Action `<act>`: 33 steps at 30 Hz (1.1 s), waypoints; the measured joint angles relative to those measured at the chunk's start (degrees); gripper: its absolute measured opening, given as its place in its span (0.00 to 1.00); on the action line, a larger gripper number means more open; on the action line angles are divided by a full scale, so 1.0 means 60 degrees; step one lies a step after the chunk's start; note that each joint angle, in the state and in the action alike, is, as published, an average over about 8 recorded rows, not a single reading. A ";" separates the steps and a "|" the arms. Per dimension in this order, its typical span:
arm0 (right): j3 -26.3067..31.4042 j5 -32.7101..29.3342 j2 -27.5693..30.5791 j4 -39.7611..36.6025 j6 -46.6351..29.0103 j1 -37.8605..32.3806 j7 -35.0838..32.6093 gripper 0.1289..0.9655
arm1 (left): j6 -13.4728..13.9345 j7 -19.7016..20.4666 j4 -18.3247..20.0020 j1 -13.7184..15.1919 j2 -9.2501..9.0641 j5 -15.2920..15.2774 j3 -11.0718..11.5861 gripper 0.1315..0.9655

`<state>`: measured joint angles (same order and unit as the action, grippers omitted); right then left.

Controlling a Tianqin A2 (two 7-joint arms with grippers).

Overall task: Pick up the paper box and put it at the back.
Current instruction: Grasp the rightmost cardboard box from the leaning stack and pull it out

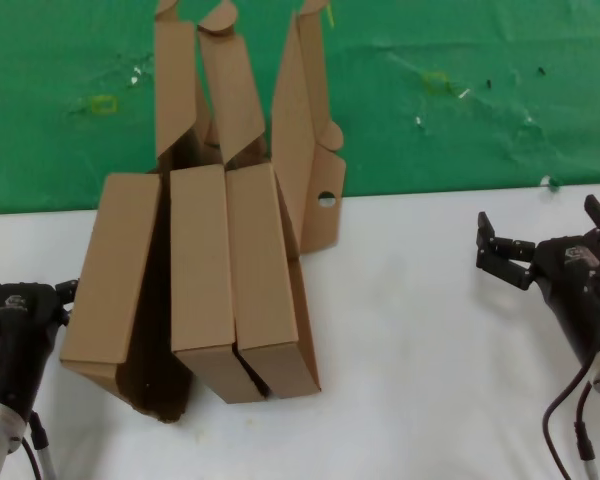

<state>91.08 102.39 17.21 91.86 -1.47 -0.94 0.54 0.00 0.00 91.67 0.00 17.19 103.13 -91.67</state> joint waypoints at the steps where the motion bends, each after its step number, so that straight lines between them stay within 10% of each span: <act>1: 0.0000 0.0000 0.0000 0.0000 0.0000 0.0000 0.0000 1.00 | 0.0000 0.0000 0.0000 0.0000 0.0000 0.0000 0.0000 1.00; 33: 0.0000 0.0000 0.0000 0.0000 0.0000 0.0000 0.0000 1.00 | 0.0000 0.0000 0.0000 0.0000 0.0000 0.0000 0.0000 1.00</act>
<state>91.08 102.39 17.21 91.86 -1.47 -0.94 0.54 0.00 0.00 91.67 0.00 17.19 103.13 -91.67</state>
